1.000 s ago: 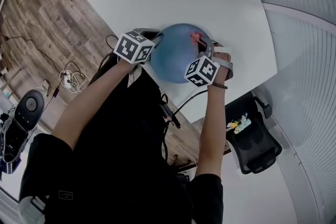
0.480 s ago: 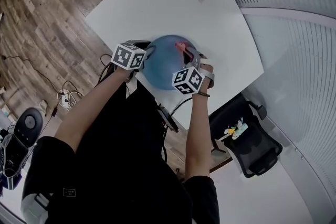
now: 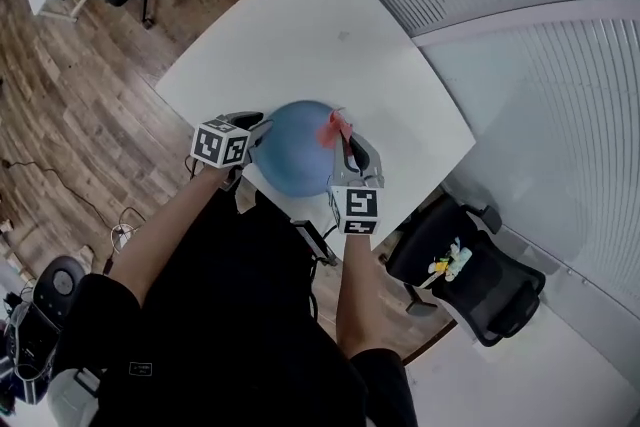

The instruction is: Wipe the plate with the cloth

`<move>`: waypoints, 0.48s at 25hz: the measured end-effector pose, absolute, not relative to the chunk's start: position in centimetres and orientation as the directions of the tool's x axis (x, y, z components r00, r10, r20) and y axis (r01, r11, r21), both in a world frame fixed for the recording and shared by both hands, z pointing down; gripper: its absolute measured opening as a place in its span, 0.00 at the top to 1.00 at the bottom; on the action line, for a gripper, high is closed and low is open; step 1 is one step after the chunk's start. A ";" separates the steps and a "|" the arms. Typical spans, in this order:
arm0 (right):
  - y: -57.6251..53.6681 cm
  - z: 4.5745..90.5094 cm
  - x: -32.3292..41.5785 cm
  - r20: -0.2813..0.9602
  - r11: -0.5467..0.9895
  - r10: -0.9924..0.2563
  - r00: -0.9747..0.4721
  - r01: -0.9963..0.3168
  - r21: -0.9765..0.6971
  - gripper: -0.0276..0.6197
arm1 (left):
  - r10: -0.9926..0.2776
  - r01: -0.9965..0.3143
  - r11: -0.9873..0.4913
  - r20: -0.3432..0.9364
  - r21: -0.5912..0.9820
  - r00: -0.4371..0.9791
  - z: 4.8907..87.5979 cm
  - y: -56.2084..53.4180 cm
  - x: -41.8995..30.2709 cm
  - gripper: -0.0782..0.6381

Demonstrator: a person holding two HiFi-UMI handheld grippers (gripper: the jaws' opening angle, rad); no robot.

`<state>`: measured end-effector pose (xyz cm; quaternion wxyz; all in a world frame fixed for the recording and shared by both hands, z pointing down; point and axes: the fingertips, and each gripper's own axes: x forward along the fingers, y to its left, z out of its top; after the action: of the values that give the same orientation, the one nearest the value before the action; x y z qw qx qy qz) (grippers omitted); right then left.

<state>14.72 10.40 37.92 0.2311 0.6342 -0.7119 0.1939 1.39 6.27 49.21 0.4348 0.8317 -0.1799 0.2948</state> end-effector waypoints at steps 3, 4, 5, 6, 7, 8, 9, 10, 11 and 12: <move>11.1 33.6 15.2 0.451 0.007 -0.890 -0.061 -0.993 -0.119 0.93 | -0.084 -0.523 -0.603 0.603 0.603 0.793 45.8 5.9 1.1 0.79; 11.4 32.2 15.4 0.415 -0.017 -0.908 -0.052 -0.987 -0.160 0.93 | -0.097 -0.510 -0.618 0.585 0.599 0.805 44.5 5.9 1.2 0.82; 11.7 31.0 15.4 0.383 -0.035 -0.923 -0.044 -0.980 -0.197 0.93 | -0.109 -0.496 -0.632 0.565 0.595 0.818 43.2 5.8 1.2 0.83; 12.0 29.9 15.3 0.356 -0.047 -0.934 -0.038 -0.973 -0.227 0.93 | -0.119 -0.480 -0.648 0.544 0.591 0.830 41.8 5.8 1.3 0.84; 12.3 28.9 15.1 0.334 -0.055 -0.942 -0.032 -0.967 -0.249 0.93 | -0.129 -0.464 -0.666 0.522 0.585 0.843 40.3 5.7 1.3 0.86; 12.6 28.0 14.9 0.316 -0.061 -0.949 -0.026 -0.963 -0.262 0.93 | -0.139 -0.447 -0.684 0.498 0.576 0.856 38.9 5.7 1.4 0.87; 12.8 27.3 14.7 0.302 -0.064 -0.953 -0.020 -0.962 -0.265 0.93 | -0.150 -0.430 -0.704 0.473 0.565 0.868 37.4 5.7 1.5 0.89; 13.1 26.6 14.4 0.291 -0.066 -0.957 -0.014 -0.962 -0.264 0.93 | -0.161 -0.413 -0.724 0.447 0.552 0.880 35.9 5.8 1.7 0.89; 13.4 26.0 14.1 0.281 -0.068 -0.960 -0.009 -0.962 -0.263 0.93 | -0.171 -0.396 -0.744 0.420 0.538 0.892 34.4 5.9 1.8 0.89; 13.7 25.3 13.8 0.269 -0.072 -0.963 -0.002 -0.961 -0.266 0.93 | -0.180 -0.378 -0.764 0.390 0.523 0.903 32.8 6.0 1.8 0.89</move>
<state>13.82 13.66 25.33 -0.0024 0.7063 -0.6813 0.1924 1.82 6.04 32.83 0.3090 0.9253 -0.1508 0.1603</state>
